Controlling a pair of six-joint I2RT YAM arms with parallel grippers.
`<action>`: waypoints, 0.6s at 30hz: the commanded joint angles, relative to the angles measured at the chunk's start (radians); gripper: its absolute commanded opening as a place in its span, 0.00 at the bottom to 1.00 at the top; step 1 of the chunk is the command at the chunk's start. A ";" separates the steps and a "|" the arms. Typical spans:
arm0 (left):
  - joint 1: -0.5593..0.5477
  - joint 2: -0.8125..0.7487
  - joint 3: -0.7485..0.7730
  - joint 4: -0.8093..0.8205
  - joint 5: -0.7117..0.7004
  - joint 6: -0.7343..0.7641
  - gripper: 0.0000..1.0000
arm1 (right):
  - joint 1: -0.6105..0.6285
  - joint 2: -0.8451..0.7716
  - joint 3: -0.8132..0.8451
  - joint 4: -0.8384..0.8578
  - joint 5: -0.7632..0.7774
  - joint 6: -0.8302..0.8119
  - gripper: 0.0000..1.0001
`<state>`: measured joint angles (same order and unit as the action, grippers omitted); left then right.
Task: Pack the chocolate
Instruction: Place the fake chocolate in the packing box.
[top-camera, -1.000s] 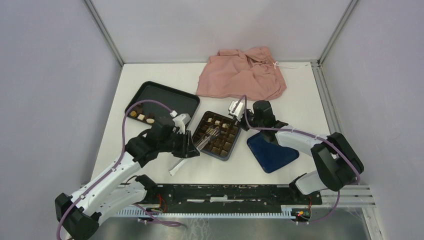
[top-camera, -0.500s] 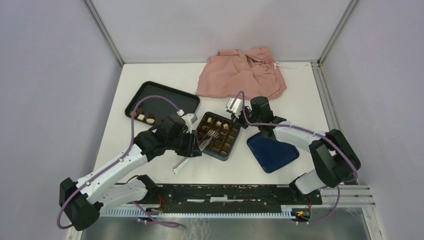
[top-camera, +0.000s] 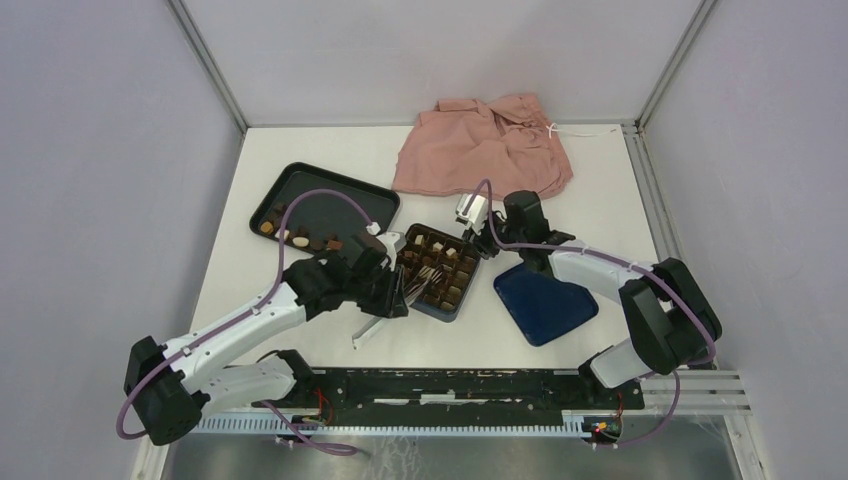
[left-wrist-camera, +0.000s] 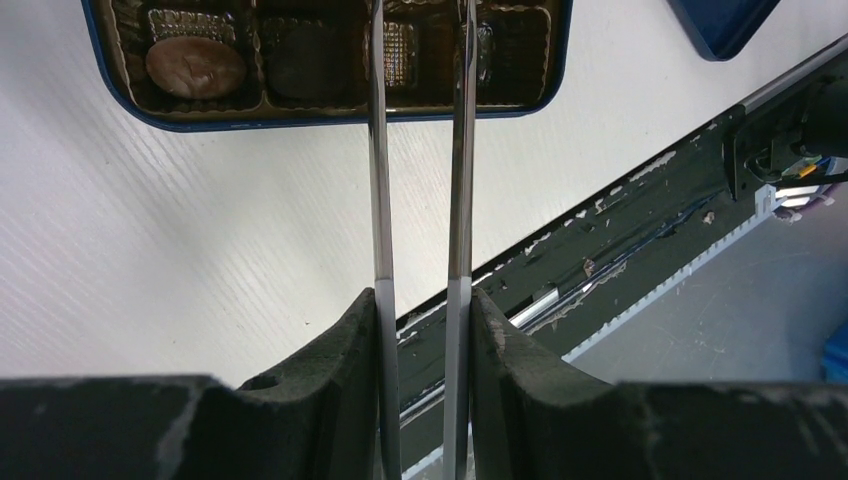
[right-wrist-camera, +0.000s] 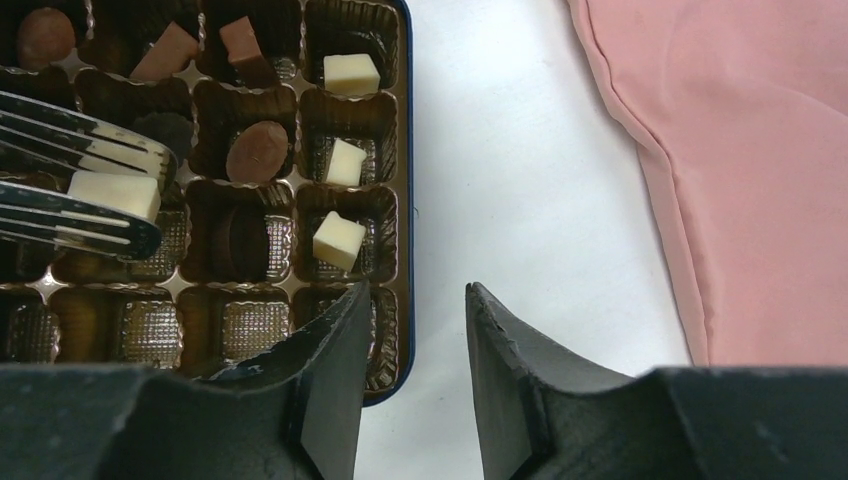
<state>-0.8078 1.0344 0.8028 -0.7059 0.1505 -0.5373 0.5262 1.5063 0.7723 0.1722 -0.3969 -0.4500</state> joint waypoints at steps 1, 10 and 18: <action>-0.019 0.005 0.067 0.036 -0.049 -0.053 0.34 | -0.018 -0.034 0.042 0.001 -0.035 0.005 0.47; -0.031 0.022 0.083 0.017 -0.071 -0.061 0.45 | -0.043 -0.082 0.038 -0.005 -0.073 0.012 0.50; -0.033 -0.016 0.107 0.018 -0.112 -0.075 0.41 | -0.052 -0.121 0.033 -0.010 -0.092 0.008 0.51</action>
<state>-0.8337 1.0573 0.8474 -0.7105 0.0868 -0.5629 0.4820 1.4326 0.7727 0.1478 -0.4564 -0.4492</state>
